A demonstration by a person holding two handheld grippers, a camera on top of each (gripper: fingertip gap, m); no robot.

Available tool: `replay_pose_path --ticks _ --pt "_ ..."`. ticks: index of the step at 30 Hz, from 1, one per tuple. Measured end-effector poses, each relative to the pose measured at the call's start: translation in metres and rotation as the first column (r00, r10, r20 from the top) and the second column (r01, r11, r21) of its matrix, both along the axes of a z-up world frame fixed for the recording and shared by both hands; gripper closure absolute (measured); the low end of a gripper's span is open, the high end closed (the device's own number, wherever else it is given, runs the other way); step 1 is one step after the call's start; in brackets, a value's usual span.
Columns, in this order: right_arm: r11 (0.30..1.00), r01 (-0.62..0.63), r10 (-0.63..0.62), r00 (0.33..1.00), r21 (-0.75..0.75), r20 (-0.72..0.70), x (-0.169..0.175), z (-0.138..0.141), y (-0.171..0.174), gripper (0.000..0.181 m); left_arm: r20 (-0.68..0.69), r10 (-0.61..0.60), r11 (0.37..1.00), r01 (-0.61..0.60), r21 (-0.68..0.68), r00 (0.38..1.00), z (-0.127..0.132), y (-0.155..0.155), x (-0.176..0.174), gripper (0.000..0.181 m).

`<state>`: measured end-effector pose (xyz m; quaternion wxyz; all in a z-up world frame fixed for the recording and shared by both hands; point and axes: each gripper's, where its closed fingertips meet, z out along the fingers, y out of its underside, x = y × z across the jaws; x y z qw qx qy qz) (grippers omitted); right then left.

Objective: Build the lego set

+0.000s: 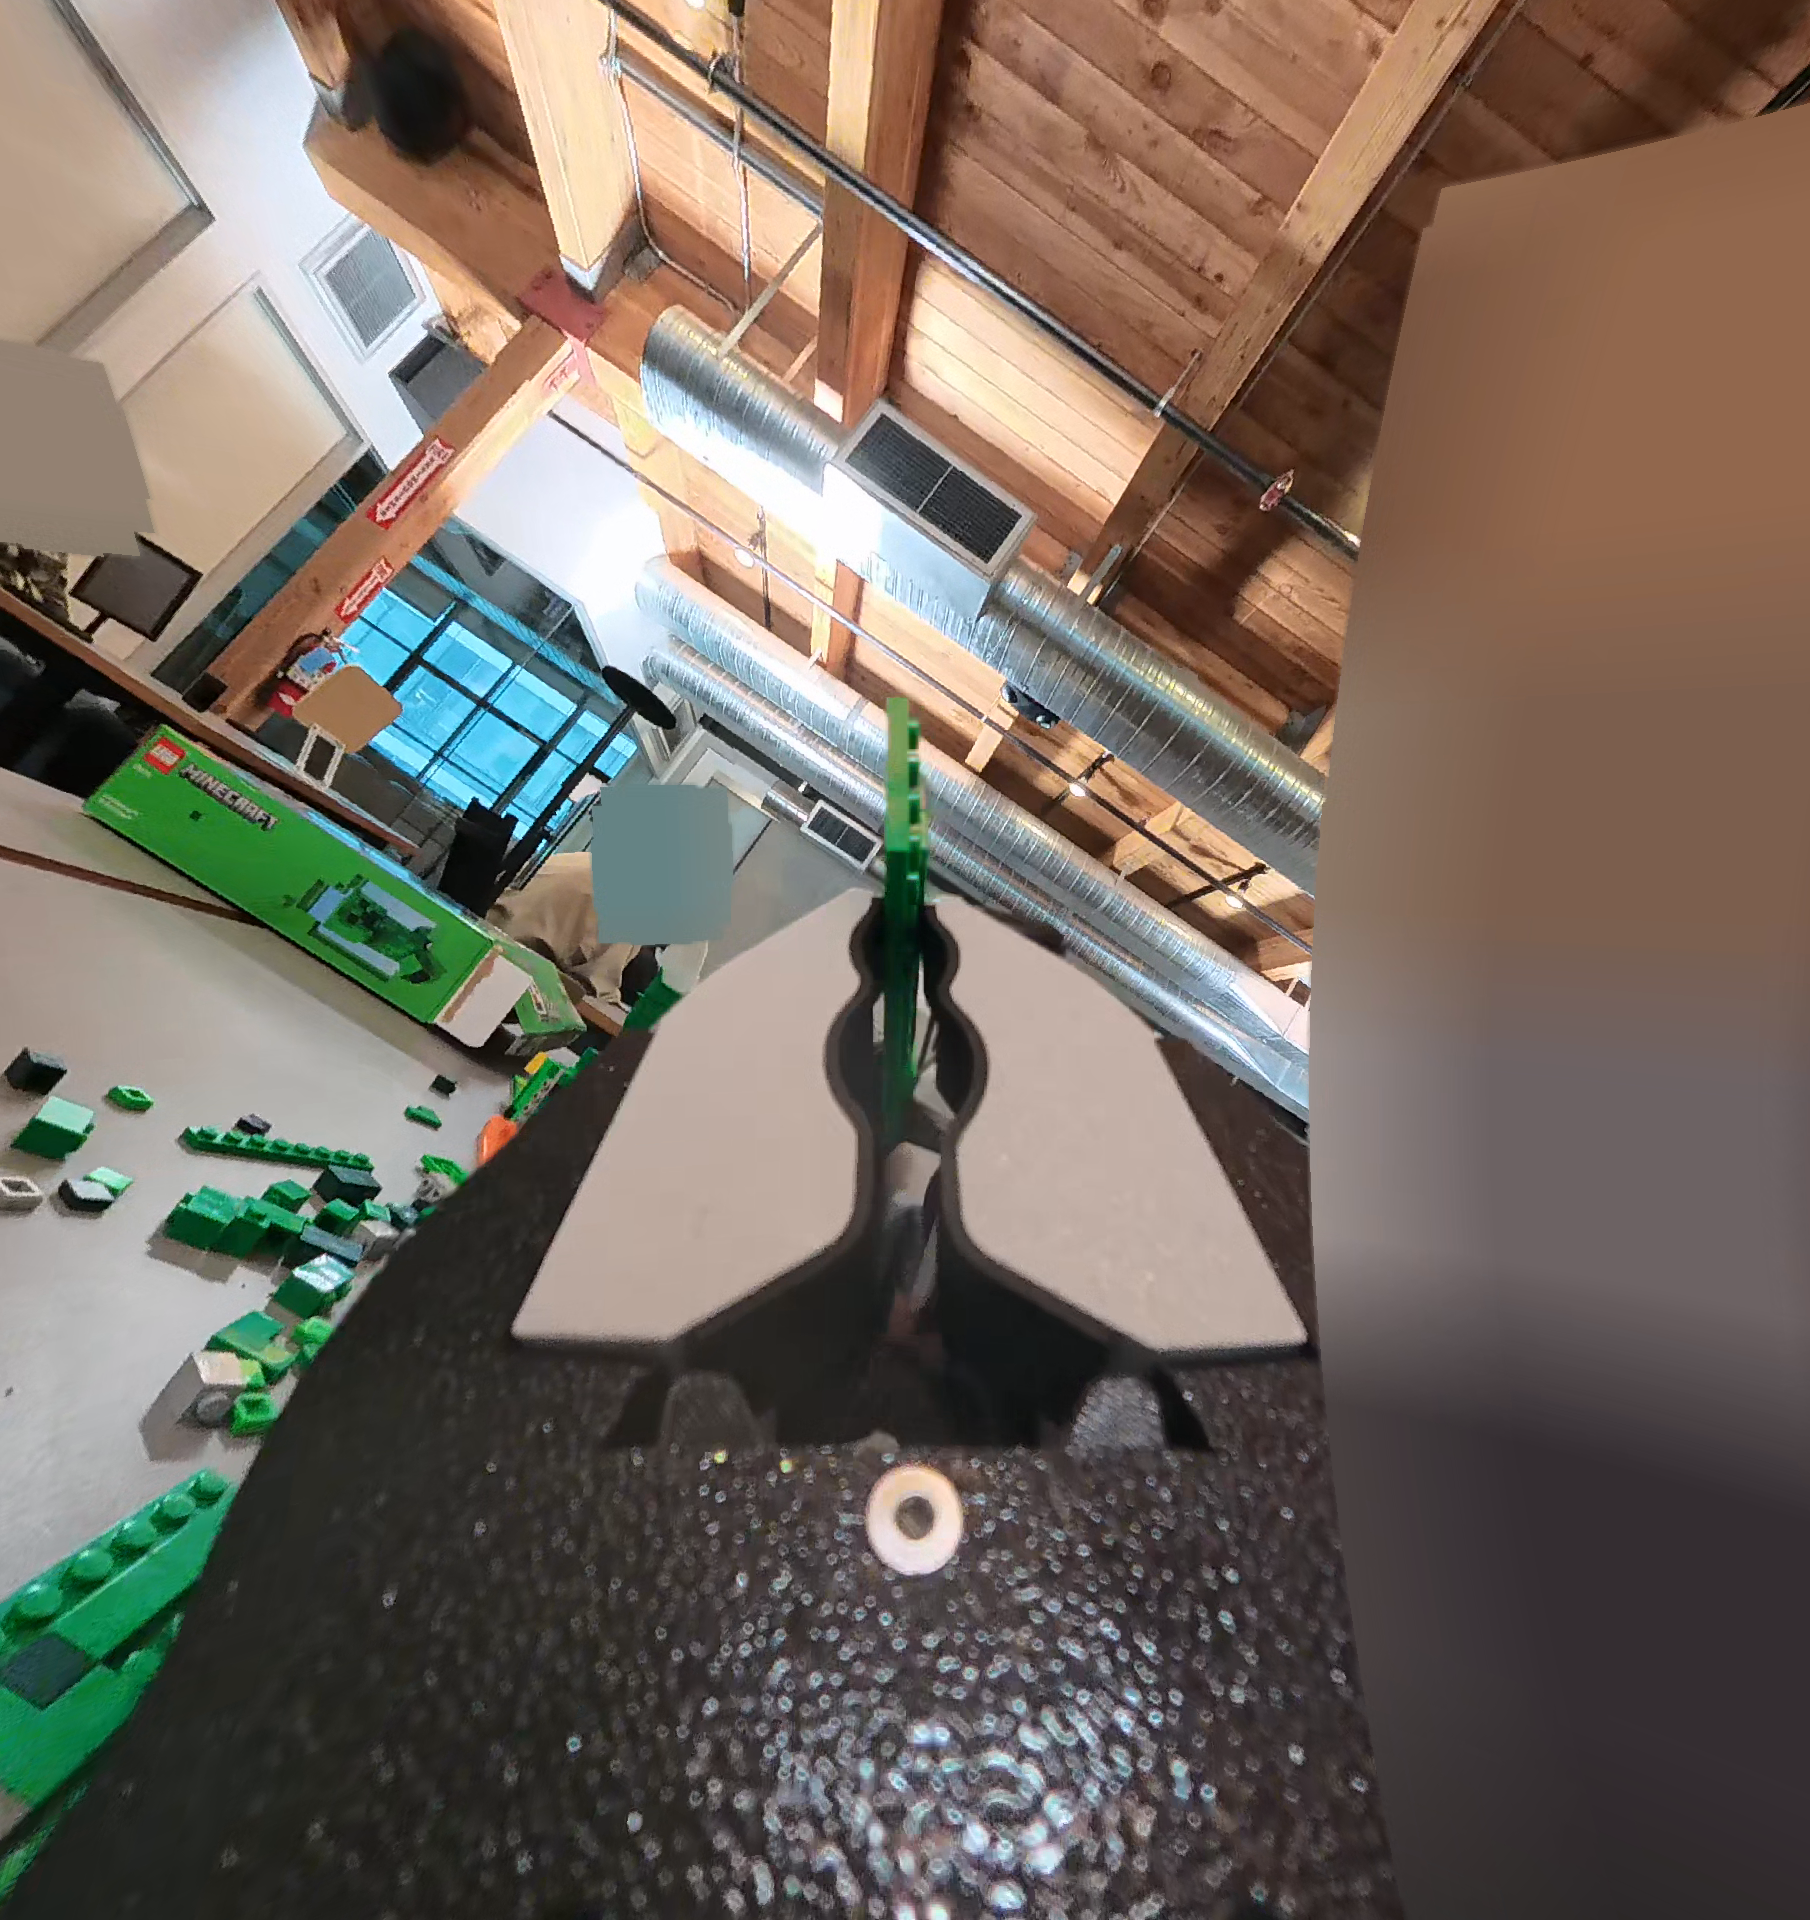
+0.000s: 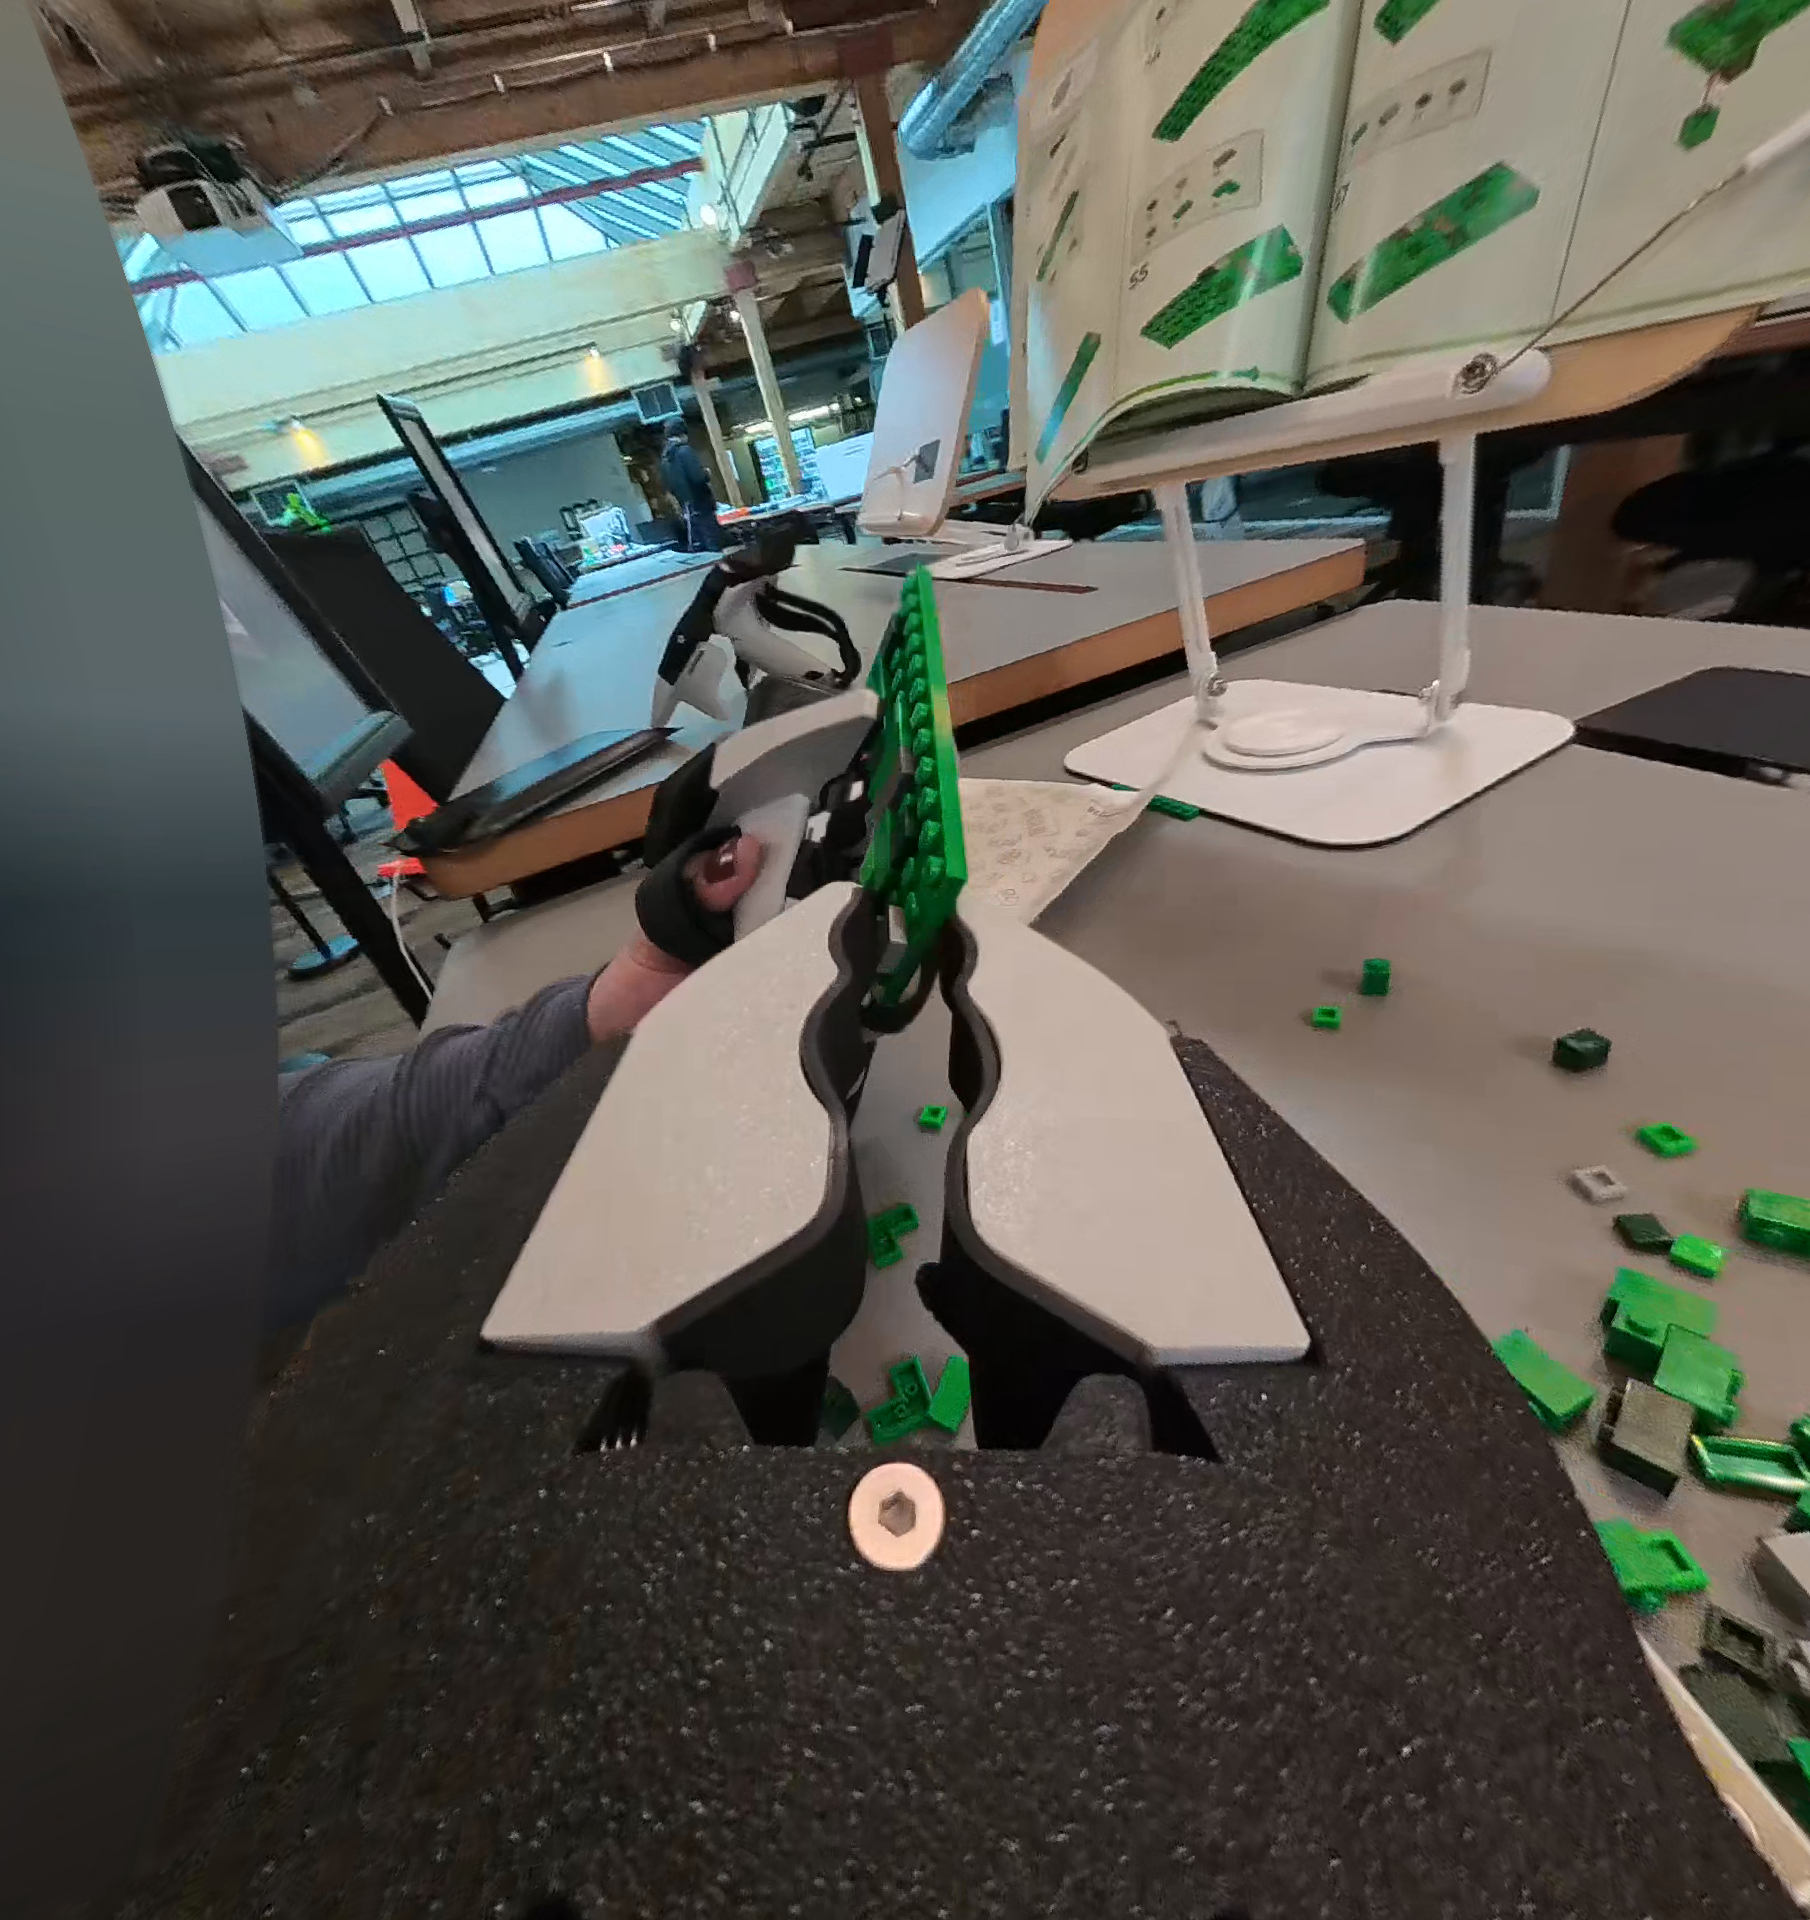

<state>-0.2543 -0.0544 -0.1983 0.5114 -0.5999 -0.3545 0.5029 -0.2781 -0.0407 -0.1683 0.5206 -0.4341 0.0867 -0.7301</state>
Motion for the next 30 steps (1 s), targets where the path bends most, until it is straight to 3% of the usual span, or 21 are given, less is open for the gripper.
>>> replay_pose_path --ticks 1,7,14,17,21,23,25,30 --pt "1.0 -0.002 0.002 1.0 -0.003 -0.012 0.002 0.002 0.001 0.171 -0.013 -0.008 1.0 0.008 -0.006 1.0 -0.001 0.0 0.001 0.176" --pt "1.0 0.015 -0.016 0.988 -0.006 -0.155 0.019 0.023 0.007 0.173 -0.085 -0.113 0.993 0.112 -0.022 0.99 -0.009 -0.007 0.016 0.176" --pt "0.998 0.044 -0.052 0.971 -0.039 -0.235 0.035 0.033 0.015 0.174 -0.362 -0.159 0.984 0.178 0.018 0.918 -0.033 -0.022 0.051 0.176" --pt "0.999 0.037 -0.043 0.977 -0.036 -0.207 0.036 0.031 0.017 0.173 -0.577 -0.145 0.976 0.211 0.049 0.803 -0.056 -0.033 0.073 0.175" --pt "0.997 -0.037 0.026 0.989 -0.073 -0.149 0.039 0.027 0.015 0.174 -0.649 -0.097 0.981 0.184 0.066 0.754 -0.063 -0.031 0.074 0.17" --pt "0.997 -0.038 0.033 0.997 -0.066 -0.075 0.041 0.021 0.016 0.175 -0.652 -0.087 0.986 0.158 0.052 0.753 -0.064 -0.026 0.071 0.143" --pt "0.998 -0.053 0.054 0.998 -0.043 0.02 0.042 0.012 0.013 0.175 -0.621 -0.066 0.989 0.133 0.062 0.781 -0.057 -0.023 0.067 0.131" --pt "0.984 -0.173 0.176 0.975 -0.036 0.138 0.033 0.001 -0.009 0.175 -0.586 0.037 0.977 0.094 0.191 0.809 -0.039 -0.027 0.061 0.132"
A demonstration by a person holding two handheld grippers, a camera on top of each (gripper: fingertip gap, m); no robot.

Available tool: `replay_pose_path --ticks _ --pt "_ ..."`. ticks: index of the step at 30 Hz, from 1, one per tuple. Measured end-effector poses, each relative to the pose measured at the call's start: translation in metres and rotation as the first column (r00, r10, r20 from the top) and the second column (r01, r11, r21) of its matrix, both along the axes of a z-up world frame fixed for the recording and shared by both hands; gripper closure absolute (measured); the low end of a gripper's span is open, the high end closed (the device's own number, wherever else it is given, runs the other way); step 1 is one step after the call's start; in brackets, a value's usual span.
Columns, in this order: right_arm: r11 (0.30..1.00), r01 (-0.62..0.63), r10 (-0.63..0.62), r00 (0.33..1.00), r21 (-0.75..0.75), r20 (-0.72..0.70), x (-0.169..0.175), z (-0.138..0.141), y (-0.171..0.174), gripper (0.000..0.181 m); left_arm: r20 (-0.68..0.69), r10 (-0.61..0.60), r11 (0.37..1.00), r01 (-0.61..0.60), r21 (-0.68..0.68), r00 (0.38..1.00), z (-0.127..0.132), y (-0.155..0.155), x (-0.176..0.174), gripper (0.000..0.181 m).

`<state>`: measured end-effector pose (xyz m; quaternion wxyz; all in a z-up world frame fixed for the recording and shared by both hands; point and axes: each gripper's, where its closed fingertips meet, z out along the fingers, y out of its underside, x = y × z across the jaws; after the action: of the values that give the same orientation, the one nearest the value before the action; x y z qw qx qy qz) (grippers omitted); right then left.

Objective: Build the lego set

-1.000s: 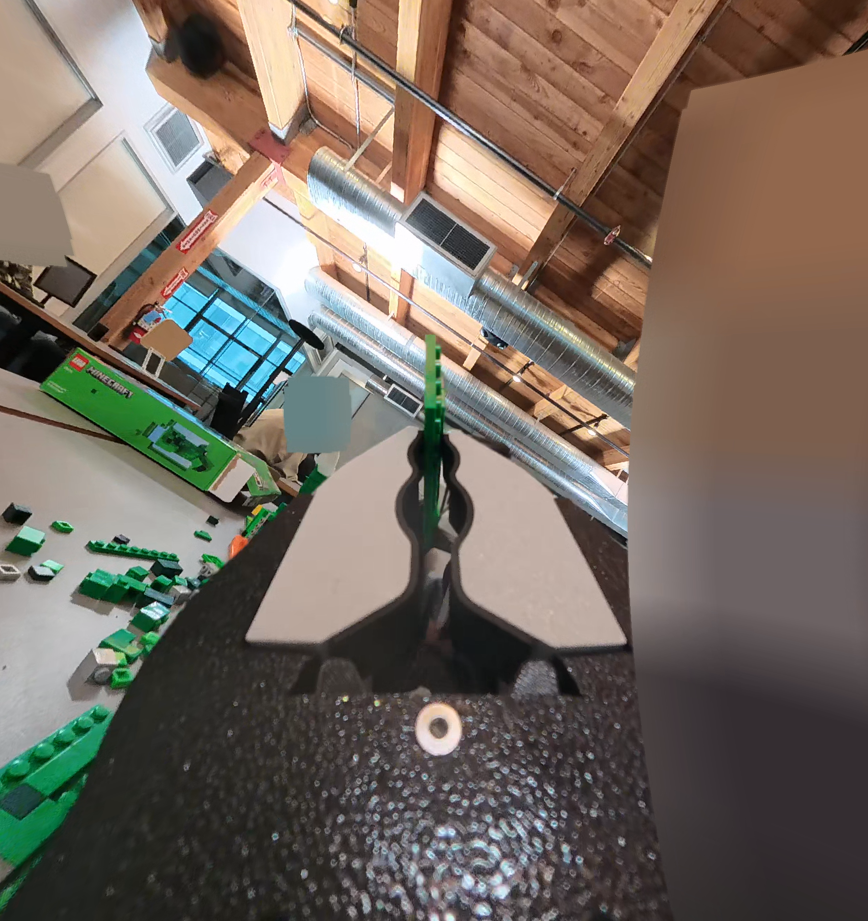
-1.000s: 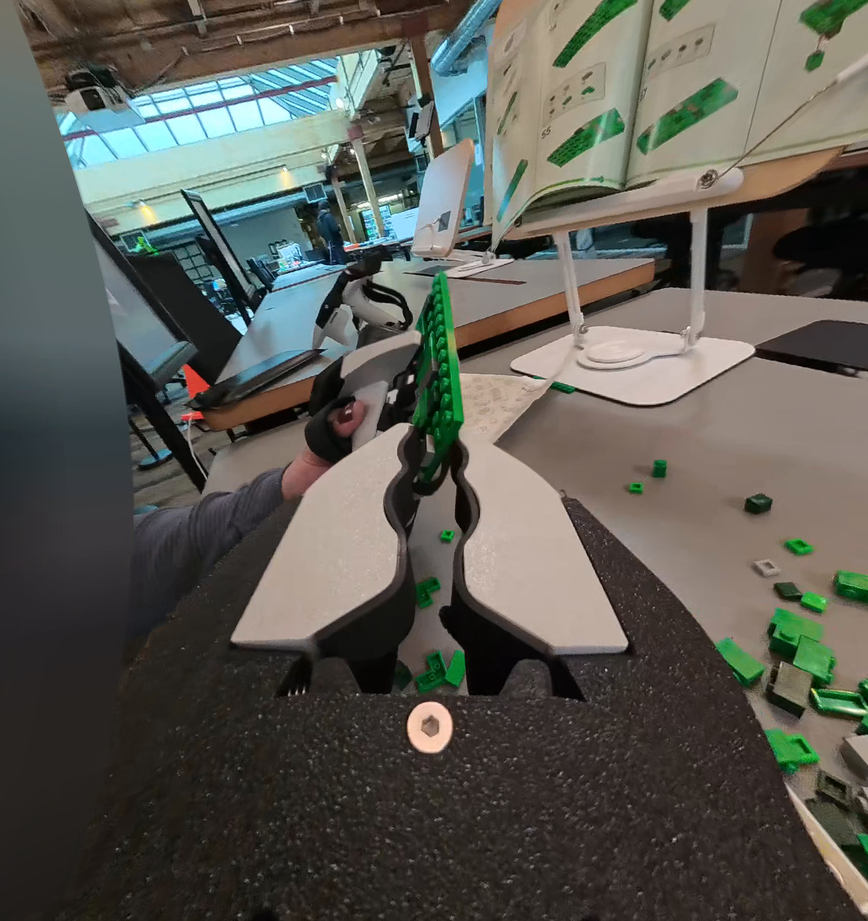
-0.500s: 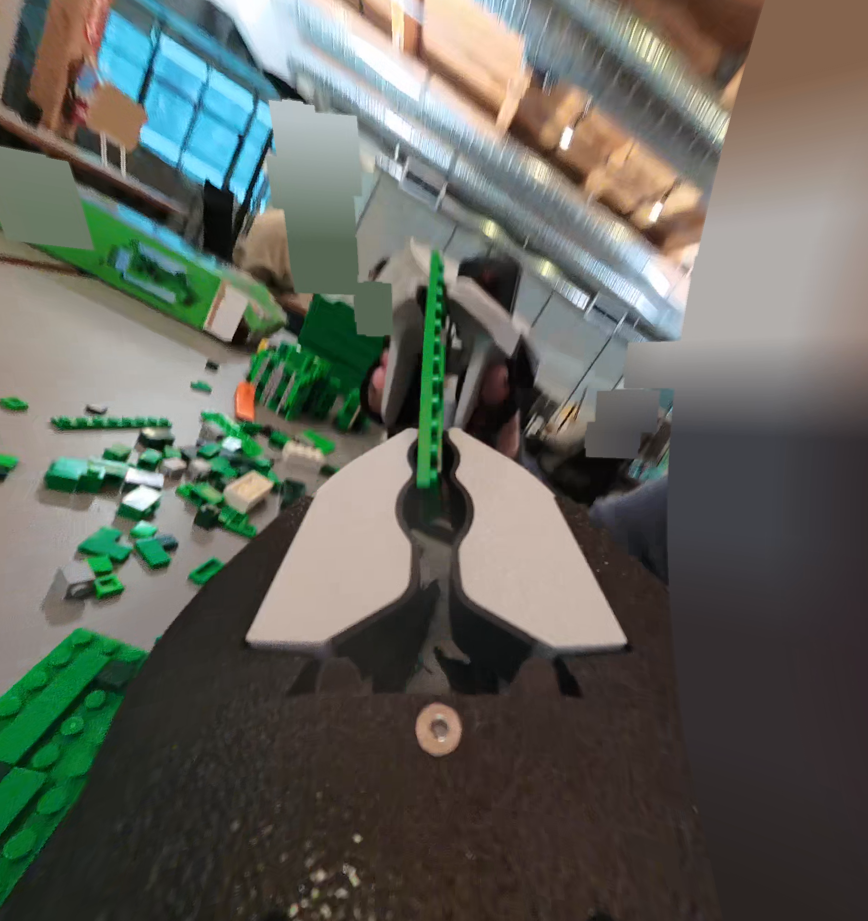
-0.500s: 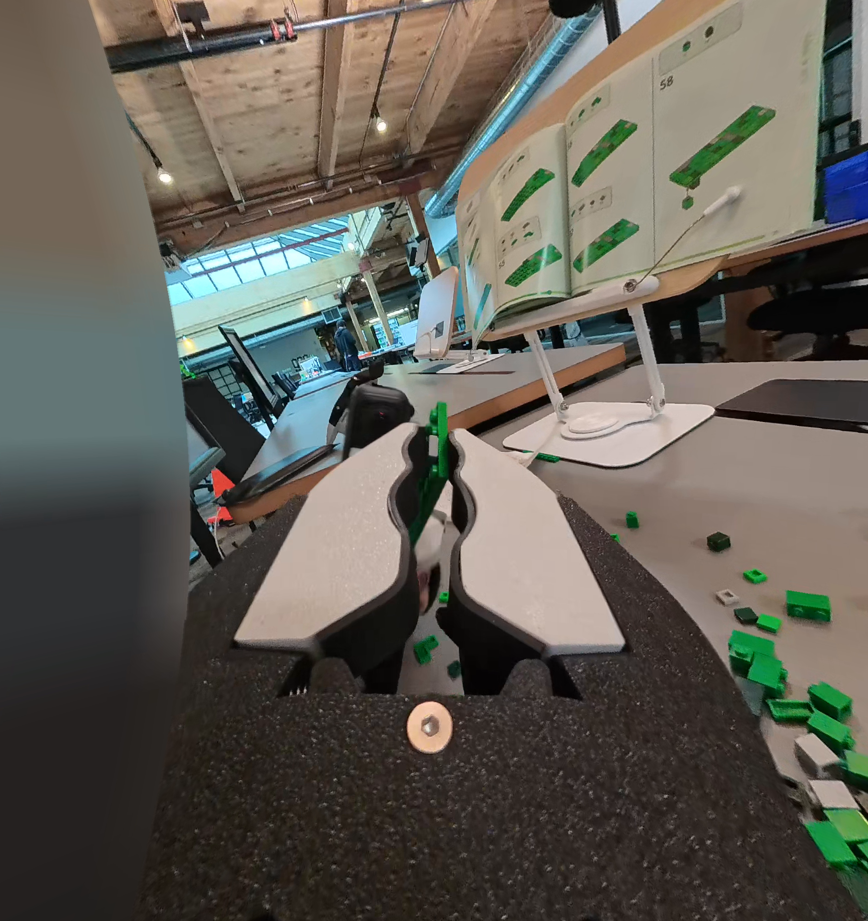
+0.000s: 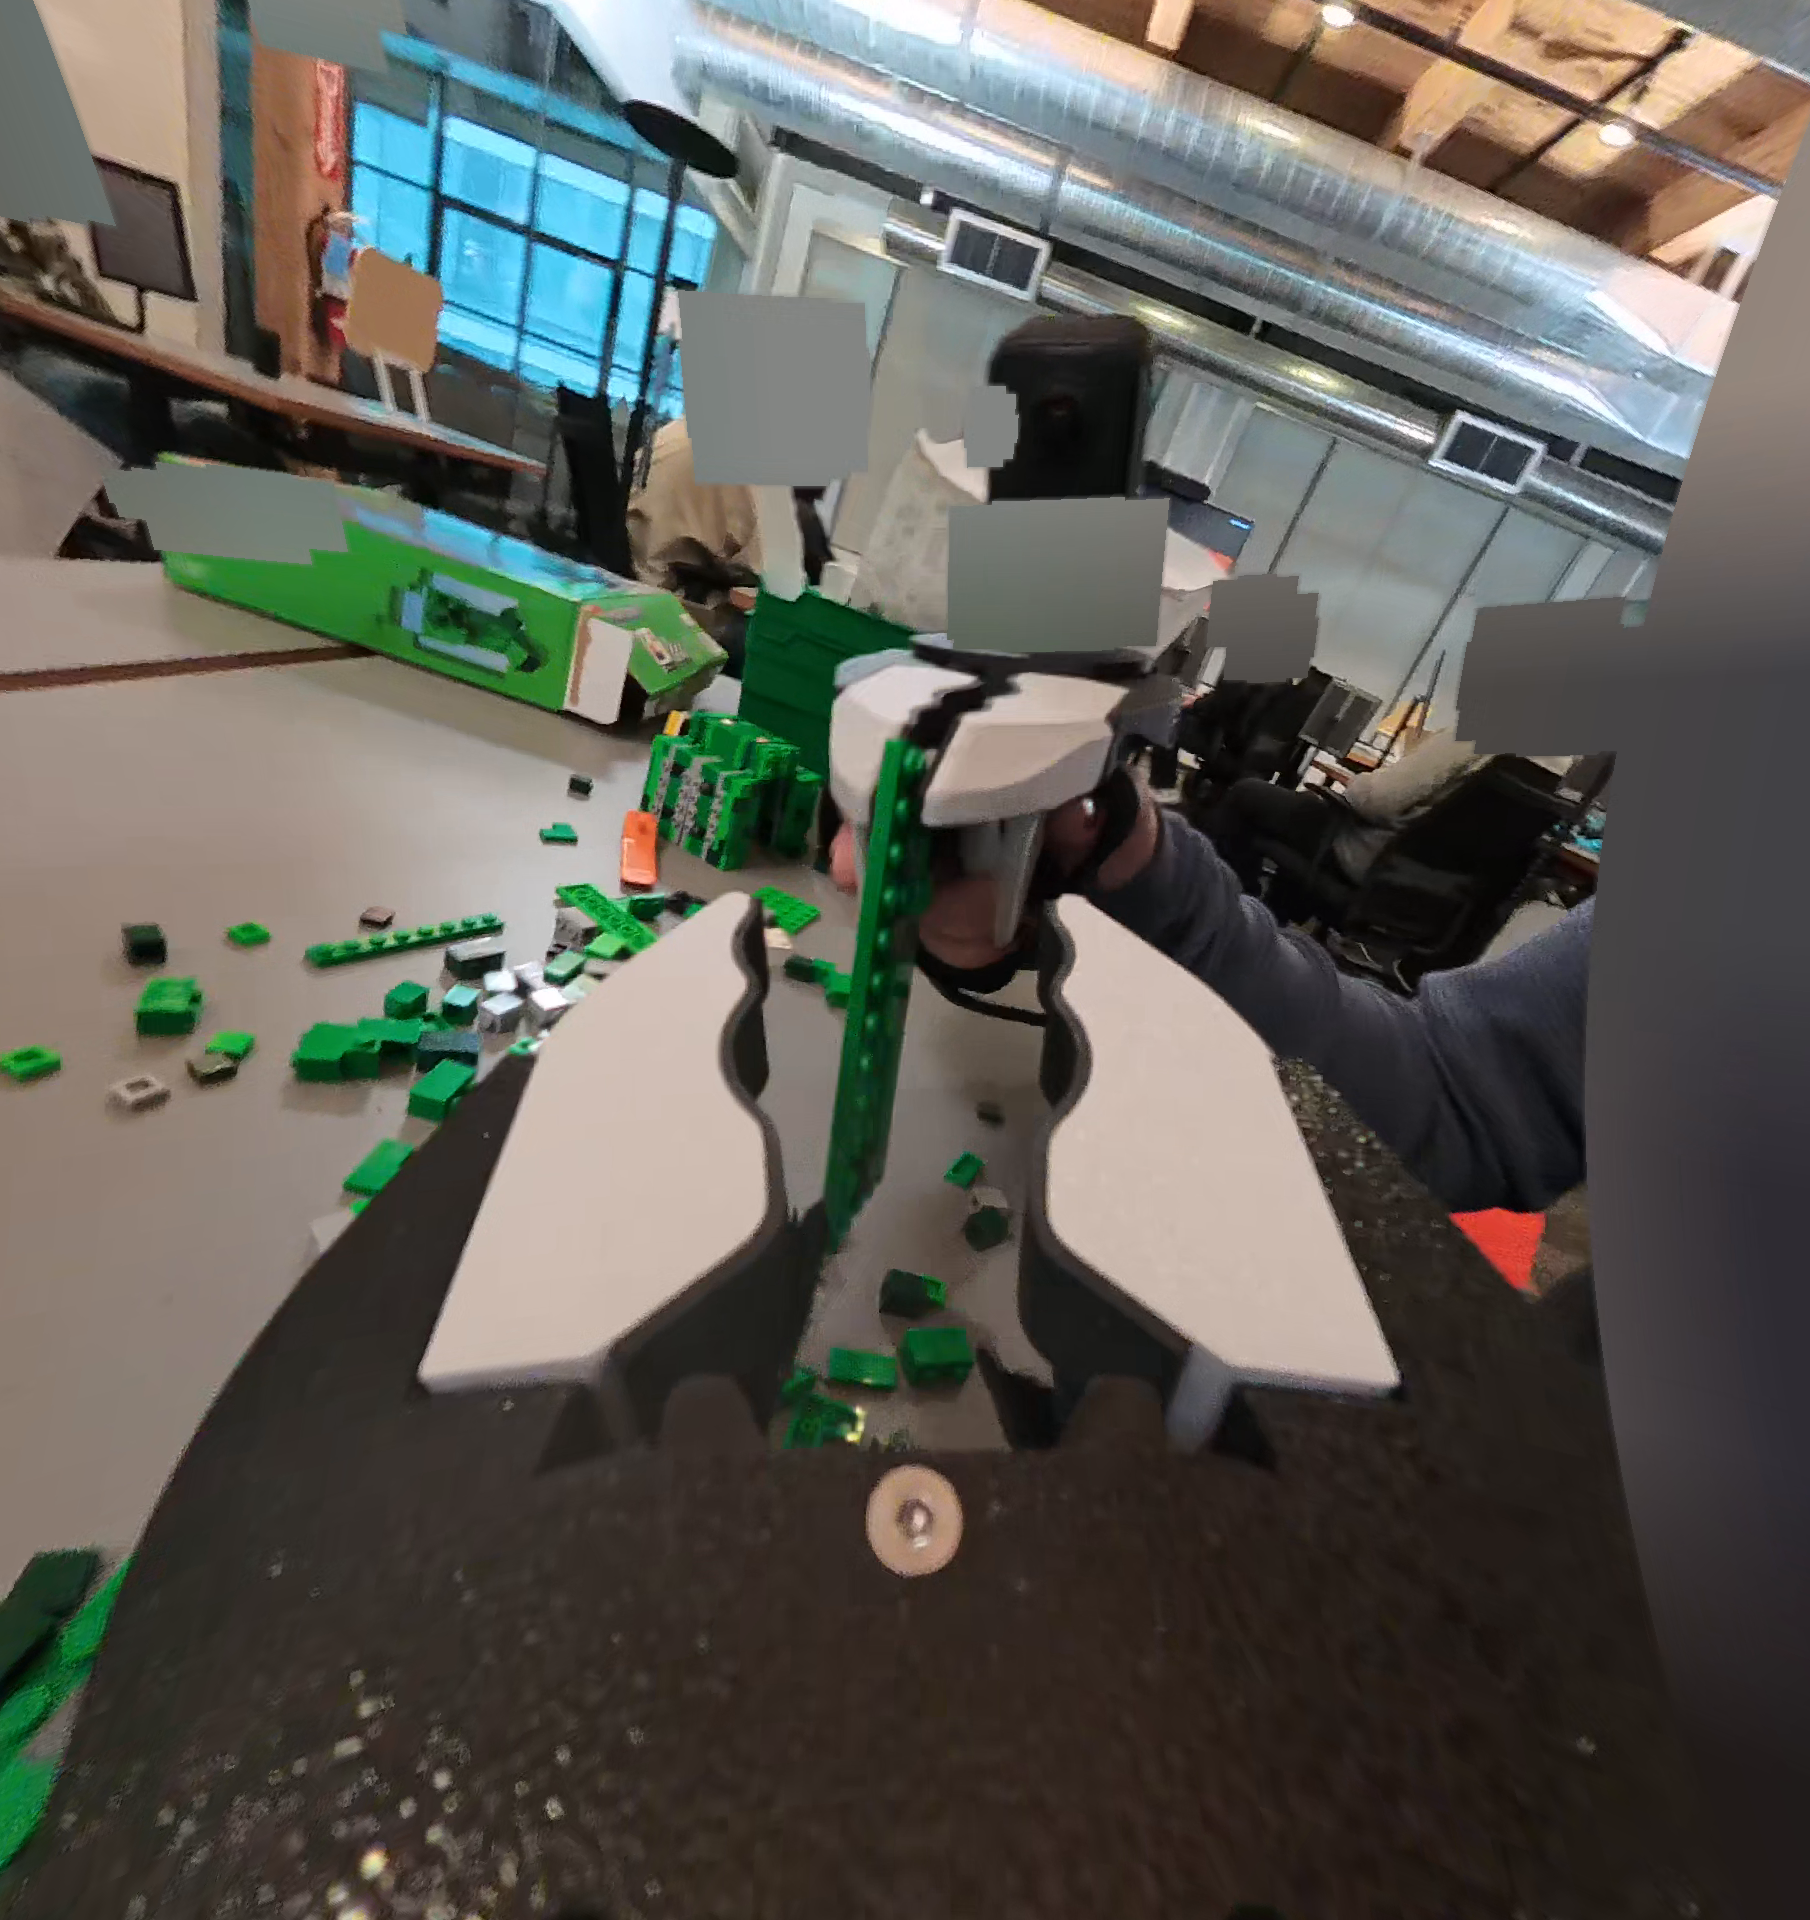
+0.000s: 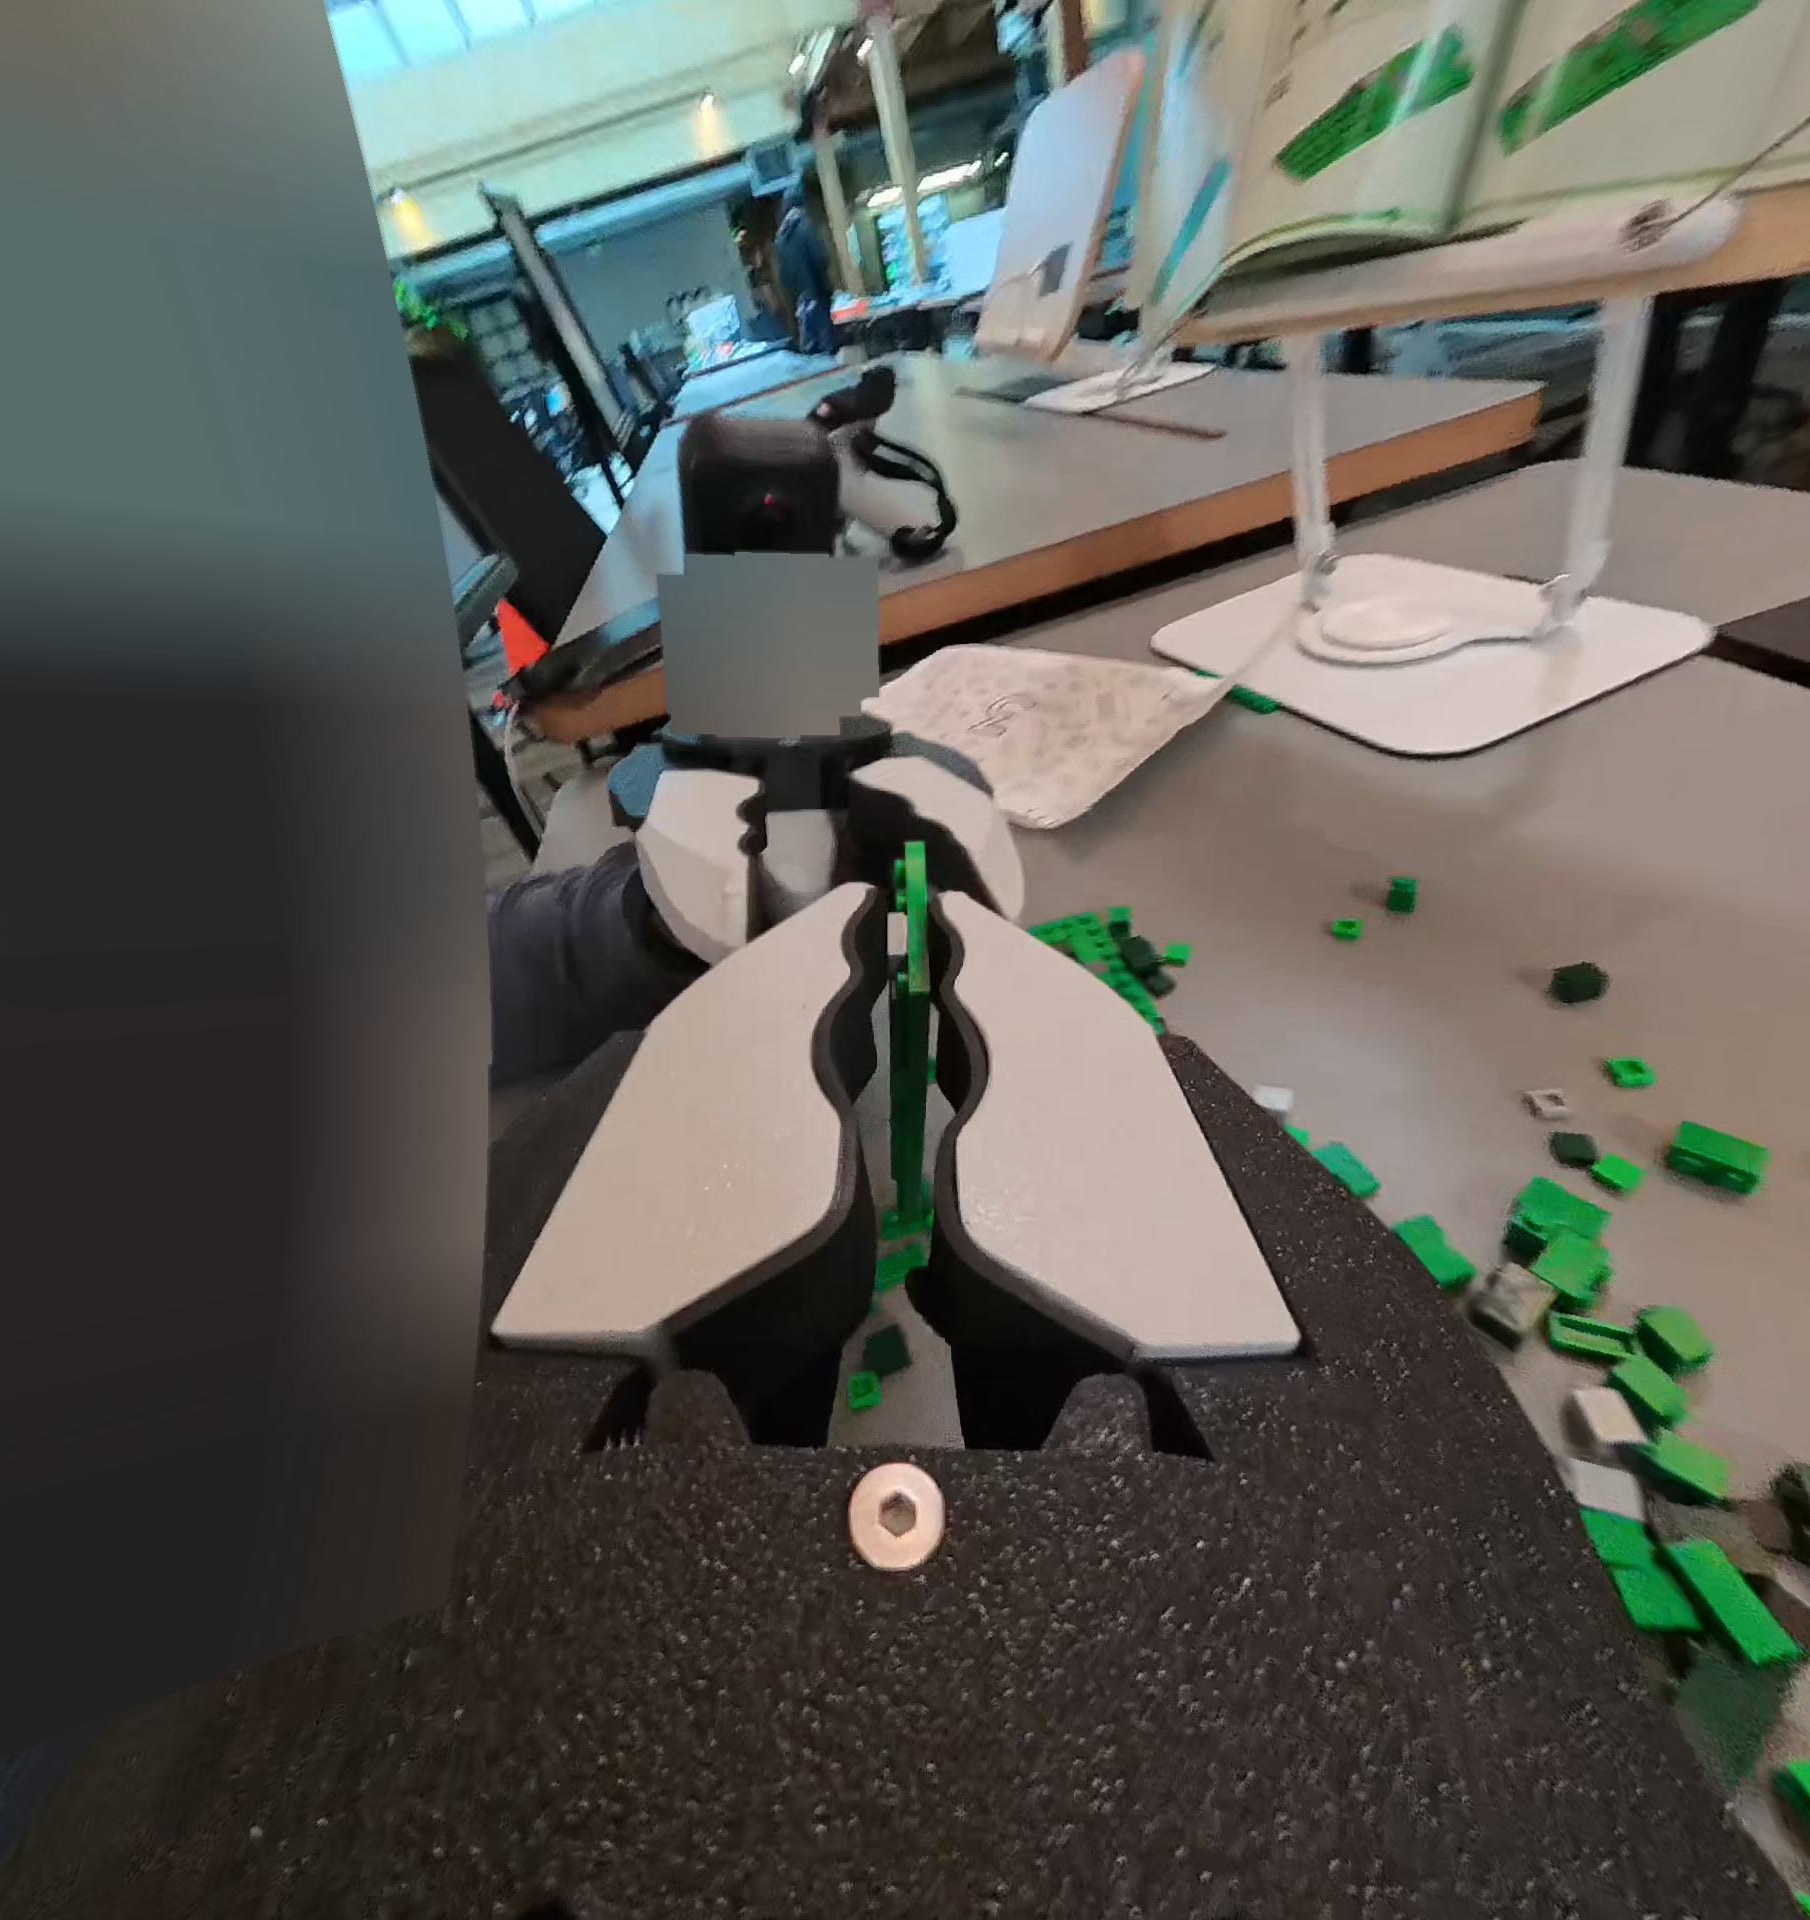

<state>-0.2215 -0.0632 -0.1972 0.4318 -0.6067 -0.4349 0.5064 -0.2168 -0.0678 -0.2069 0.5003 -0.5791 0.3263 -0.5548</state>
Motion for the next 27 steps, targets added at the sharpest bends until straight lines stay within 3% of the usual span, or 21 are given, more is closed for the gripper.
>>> replay_pose_path --ticks 4,7,9,12,15,18,23,27 --pt "0.993 -0.116 0.116 0.992 -0.003 0.039 -0.011 -0.007 -0.02 0.175 -0.065 -0.102 0.994 0.105 0.041 0.993 -0.004 -0.017 0.012 0.146" --pt "0.986 -0.165 0.164 0.986 0.039 0.03 -0.015 -0.006 -0.03 0.173 -0.145 -0.085 0.989 0.101 0.111 0.986 -0.01 -0.021 0.015 0.167" --pt "0.987 -0.088 0.086 0.996 0.138 0.024 -0.014 -0.003 -0.02 0.171 -0.155 -0.099 0.99 0.113 0.084 0.983 -0.011 -0.022 0.014 0.176" --pt "0.945 0.032 -0.049 0.998 0.325 0.044 -0.009 -0.001 -0.006 0.147 -0.141 -0.029 1.0 0.027 -0.012 0.99 -0.017 -0.005 0.008 0.176" --pt "0.792 0.095 -0.245 0.954 0.603 0.172 -0.003 -0.014 0.011 0.126 -0.031 0.008 0.989 -0.013 -0.146 0.999 -0.013 0.008 -0.002 0.176" --pt "0.582 0.001 -0.41 0.864 0.813 0.293 -0.005 -0.032 0.019 0.117 0.066 0.031 0.97 -0.015 -0.242 0.997 -0.009 0.016 -0.012 0.176" --pt "0.352 -0.151 -0.603 0.718 0.924 0.347 -0.011 -0.05 0.031 0.093 0.033 0.055 0.955 -0.043 -0.293 0.998 -0.016 0.019 -0.011 0.176" --pt "0.261 -0.201 -0.661 0.675 0.944 0.327 -0.013 -0.051 0.034 0.085 0.004 0.021 0.947 -0.018 -0.321 1.0 -0.02 0.013 0.0 0.176"
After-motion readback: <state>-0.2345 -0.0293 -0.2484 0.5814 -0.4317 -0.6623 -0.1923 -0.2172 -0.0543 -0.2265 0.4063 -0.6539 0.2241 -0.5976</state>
